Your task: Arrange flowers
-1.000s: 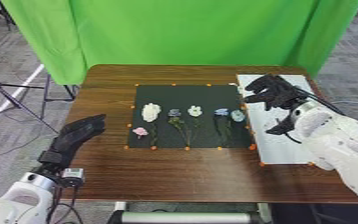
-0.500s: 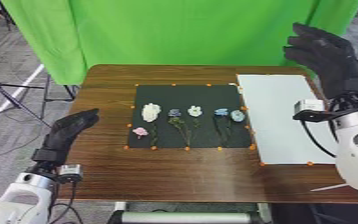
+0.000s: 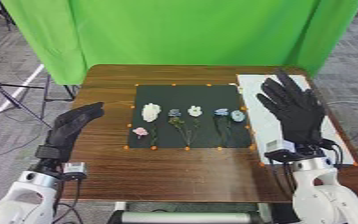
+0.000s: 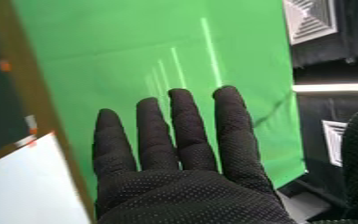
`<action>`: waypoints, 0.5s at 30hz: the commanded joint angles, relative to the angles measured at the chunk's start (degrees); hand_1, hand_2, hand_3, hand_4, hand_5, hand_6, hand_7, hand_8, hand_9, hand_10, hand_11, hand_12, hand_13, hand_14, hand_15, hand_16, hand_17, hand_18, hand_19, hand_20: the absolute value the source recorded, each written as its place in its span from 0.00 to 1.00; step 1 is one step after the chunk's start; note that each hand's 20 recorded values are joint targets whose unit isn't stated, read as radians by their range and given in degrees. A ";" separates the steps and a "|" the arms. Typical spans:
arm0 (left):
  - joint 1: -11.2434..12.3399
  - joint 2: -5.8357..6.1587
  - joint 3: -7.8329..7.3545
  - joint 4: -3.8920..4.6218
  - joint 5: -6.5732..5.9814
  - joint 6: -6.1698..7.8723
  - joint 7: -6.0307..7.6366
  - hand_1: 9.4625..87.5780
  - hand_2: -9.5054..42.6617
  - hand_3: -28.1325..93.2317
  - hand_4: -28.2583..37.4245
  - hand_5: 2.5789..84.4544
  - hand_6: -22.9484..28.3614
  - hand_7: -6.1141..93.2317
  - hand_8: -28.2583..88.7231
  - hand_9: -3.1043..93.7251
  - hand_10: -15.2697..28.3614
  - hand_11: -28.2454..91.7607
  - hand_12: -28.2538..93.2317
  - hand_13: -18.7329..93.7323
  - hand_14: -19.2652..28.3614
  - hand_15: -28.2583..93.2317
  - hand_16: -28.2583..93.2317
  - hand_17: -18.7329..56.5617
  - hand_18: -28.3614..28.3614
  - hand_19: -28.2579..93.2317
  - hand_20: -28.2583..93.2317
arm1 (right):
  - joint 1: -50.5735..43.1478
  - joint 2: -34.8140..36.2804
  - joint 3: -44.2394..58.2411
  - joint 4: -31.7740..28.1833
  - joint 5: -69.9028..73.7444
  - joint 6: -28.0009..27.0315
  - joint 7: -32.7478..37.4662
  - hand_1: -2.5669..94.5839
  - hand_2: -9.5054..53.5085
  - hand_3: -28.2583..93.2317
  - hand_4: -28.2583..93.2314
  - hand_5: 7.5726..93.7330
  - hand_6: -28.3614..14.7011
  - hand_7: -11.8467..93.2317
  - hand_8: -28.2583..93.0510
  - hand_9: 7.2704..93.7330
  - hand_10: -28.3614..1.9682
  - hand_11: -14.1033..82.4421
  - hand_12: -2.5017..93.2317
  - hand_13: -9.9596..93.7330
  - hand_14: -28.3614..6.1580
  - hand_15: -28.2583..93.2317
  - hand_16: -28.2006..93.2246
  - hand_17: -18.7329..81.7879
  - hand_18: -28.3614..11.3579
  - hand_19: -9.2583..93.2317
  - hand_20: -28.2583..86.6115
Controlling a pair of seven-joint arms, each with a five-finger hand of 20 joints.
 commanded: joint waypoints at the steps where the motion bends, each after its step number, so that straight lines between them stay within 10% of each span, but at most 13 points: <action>1: 3.33 -3.12 -1.02 -2.22 0.14 -0.36 -0.41 0.21 0.19 0.76 0.10 0.51 0.49 0.18 0.18 0.47 0.68 0.38 0.31 0.42 0.71 0.30 0.21 0.30 0.62 0.28 0.32 | -4.96 -1.22 -0.77 -1.44 3.48 4.46 -2.49 0.07 0.21 0.82 0.10 0.36 0.67 0.15 0.18 0.32 0.49 0.17 0.16 0.32 0.48 0.26 0.35 0.31 0.35 0.10 0.46; 7: 4.05 -4.30 -2.13 -2.63 0.05 -2.97 -1.86 0.21 0.20 0.75 0.10 0.51 0.49 0.17 0.18 0.47 0.68 0.37 0.31 0.46 0.78 0.33 0.22 0.31 0.73 0.34 0.34 | -6.80 -1.27 -1.18 -2.55 3.66 7.03 -3.60 0.06 0.23 0.83 0.09 0.45 0.70 0.18 0.17 0.26 0.55 0.16 0.15 0.28 0.45 0.25 0.36 0.29 0.35 0.10 0.47; 11: 4.53 -4.56 -1.12 -2.98 0.21 0.13 -0.78 0.23 0.22 0.73 0.12 0.55 0.51 0.17 0.18 0.68 0.73 0.43 0.32 0.65 0.87 0.49 0.19 0.34 0.79 0.40 0.38 | -6.72 -1.87 -0.80 -2.61 4.05 4.48 -2.87 0.05 0.23 0.83 0.09 0.51 0.71 0.19 0.17 0.28 0.57 0.16 0.15 0.29 0.44 0.25 0.37 0.29 0.32 0.12 0.47; 15: 3.89 -3.69 -0.67 -2.67 0.40 0.33 -0.62 0.23 0.22 0.74 0.13 0.59 0.51 0.18 0.19 0.84 0.73 0.54 0.36 0.65 0.88 0.48 0.18 0.30 0.79 0.35 0.36 | -7.15 -1.64 -0.14 -2.78 2.75 2.90 -1.76 0.05 0.23 0.83 0.09 0.49 0.69 0.19 0.17 0.35 0.52 0.19 0.15 0.33 0.40 0.27 0.38 0.30 0.30 0.13 0.47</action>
